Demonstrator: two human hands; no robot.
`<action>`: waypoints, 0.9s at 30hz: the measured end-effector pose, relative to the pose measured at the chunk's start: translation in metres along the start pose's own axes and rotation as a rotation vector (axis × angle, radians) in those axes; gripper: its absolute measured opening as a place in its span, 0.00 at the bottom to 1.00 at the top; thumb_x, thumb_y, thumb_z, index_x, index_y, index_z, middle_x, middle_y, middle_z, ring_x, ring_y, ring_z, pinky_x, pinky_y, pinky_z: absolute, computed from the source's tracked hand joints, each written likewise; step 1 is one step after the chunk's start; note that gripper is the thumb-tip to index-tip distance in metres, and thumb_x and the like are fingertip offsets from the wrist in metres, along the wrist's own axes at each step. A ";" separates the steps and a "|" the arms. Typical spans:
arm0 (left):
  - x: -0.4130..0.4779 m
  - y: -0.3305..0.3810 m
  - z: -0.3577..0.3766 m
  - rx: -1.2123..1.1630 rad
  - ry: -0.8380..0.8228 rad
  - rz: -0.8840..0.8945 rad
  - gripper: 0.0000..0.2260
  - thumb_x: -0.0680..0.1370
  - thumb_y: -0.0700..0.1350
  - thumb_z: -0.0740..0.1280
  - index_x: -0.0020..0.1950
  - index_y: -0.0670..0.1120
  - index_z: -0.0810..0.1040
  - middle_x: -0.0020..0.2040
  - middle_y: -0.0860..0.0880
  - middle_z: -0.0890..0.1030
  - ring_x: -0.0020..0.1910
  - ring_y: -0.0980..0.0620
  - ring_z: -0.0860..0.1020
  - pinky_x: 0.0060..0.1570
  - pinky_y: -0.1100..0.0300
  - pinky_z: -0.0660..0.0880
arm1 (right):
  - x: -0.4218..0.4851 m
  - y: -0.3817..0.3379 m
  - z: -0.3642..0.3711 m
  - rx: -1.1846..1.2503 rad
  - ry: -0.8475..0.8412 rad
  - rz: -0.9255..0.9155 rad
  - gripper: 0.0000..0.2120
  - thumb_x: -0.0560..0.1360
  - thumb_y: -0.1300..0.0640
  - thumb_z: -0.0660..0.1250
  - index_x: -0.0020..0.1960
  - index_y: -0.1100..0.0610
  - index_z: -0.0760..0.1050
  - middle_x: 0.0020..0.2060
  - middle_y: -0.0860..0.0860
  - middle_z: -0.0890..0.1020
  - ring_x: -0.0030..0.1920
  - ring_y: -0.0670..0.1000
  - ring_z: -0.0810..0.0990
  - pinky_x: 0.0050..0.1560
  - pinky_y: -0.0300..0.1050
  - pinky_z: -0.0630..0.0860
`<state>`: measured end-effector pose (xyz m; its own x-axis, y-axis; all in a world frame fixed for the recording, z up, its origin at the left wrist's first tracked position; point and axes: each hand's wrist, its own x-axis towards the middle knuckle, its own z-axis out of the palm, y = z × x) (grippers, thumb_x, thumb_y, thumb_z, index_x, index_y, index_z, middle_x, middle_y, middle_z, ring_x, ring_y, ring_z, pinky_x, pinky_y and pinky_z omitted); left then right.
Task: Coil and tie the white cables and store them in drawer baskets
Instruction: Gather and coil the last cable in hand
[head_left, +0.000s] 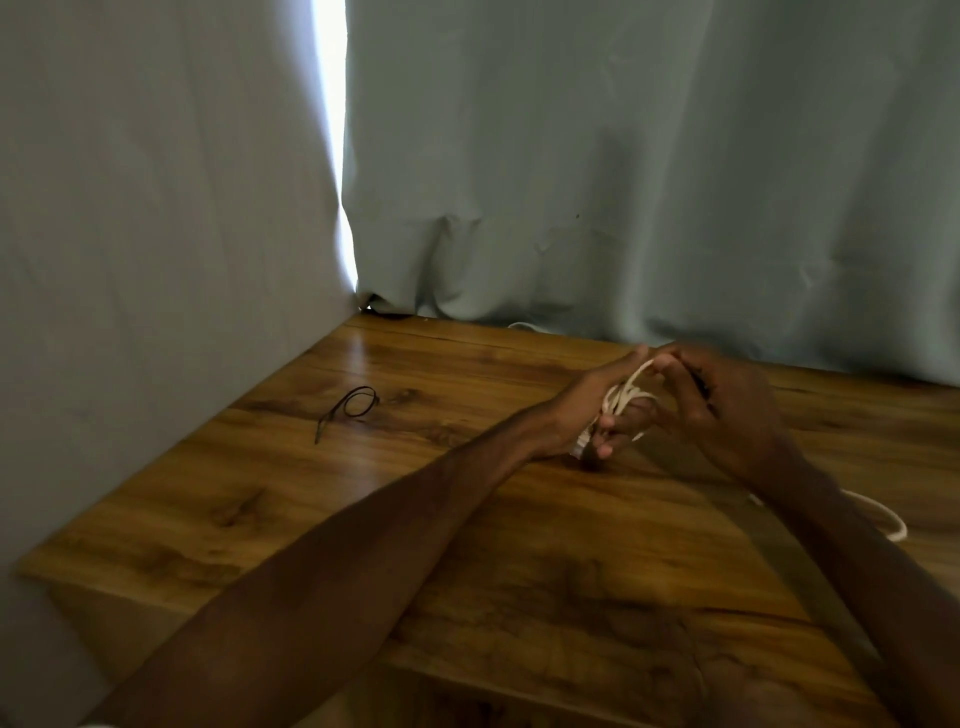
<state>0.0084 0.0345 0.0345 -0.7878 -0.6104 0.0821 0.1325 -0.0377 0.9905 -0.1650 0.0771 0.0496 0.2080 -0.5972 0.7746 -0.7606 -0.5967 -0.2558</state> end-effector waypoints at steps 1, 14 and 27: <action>0.000 0.002 0.000 -0.005 -0.044 -0.015 0.33 0.85 0.63 0.49 0.43 0.40 0.81 0.20 0.52 0.63 0.14 0.54 0.67 0.16 0.68 0.58 | 0.000 0.003 -0.001 0.026 0.010 0.020 0.14 0.82 0.49 0.60 0.54 0.55 0.83 0.40 0.48 0.84 0.37 0.47 0.81 0.38 0.44 0.74; -0.010 0.008 -0.003 -0.259 -0.183 0.043 0.18 0.87 0.41 0.52 0.62 0.39 0.81 0.26 0.56 0.66 0.21 0.60 0.67 0.47 0.56 0.80 | -0.013 0.020 0.037 0.658 -0.284 0.342 0.16 0.87 0.59 0.55 0.52 0.66 0.79 0.29 0.59 0.76 0.25 0.49 0.71 0.27 0.39 0.66; 0.004 0.004 -0.002 -0.352 0.297 0.223 0.09 0.79 0.38 0.65 0.45 0.40 0.85 0.62 0.41 0.83 0.46 0.56 0.83 0.28 0.63 0.76 | -0.010 -0.004 0.037 0.151 -0.557 0.217 0.13 0.85 0.57 0.59 0.44 0.57 0.77 0.33 0.48 0.80 0.31 0.42 0.75 0.36 0.42 0.70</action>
<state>0.0065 0.0301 0.0383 -0.5188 -0.8308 0.2014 0.5129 -0.1140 0.8509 -0.1415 0.0653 0.0215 0.3796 -0.8794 0.2872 -0.7345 -0.4752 -0.4845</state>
